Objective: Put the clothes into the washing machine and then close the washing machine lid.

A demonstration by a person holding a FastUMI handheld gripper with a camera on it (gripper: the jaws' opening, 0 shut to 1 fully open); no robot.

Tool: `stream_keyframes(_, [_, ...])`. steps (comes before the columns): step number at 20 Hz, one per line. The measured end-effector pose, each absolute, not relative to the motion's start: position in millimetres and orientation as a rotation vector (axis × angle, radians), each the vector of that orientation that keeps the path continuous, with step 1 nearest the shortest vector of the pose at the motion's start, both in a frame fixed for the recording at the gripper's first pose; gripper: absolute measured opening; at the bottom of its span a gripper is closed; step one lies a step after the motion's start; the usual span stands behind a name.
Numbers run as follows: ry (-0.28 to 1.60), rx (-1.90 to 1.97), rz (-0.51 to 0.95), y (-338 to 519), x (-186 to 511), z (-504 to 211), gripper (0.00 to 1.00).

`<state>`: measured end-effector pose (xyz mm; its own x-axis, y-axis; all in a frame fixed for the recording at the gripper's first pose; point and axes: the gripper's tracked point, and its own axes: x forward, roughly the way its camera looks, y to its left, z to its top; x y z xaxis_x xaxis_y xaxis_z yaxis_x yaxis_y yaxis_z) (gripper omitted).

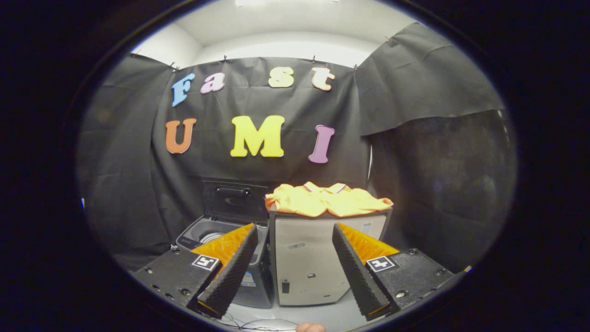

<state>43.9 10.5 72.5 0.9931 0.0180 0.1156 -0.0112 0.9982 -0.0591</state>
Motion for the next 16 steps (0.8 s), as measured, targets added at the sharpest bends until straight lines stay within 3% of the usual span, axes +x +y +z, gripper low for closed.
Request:
stream_keyframes(10, [-0.037, -0.094, -0.063, -28.8, 155.6, 153.7, 1.00])
stream_keyframes(16, [0.081, -0.127, -0.050, -37.4, 235.2, 166.7, 1.00])
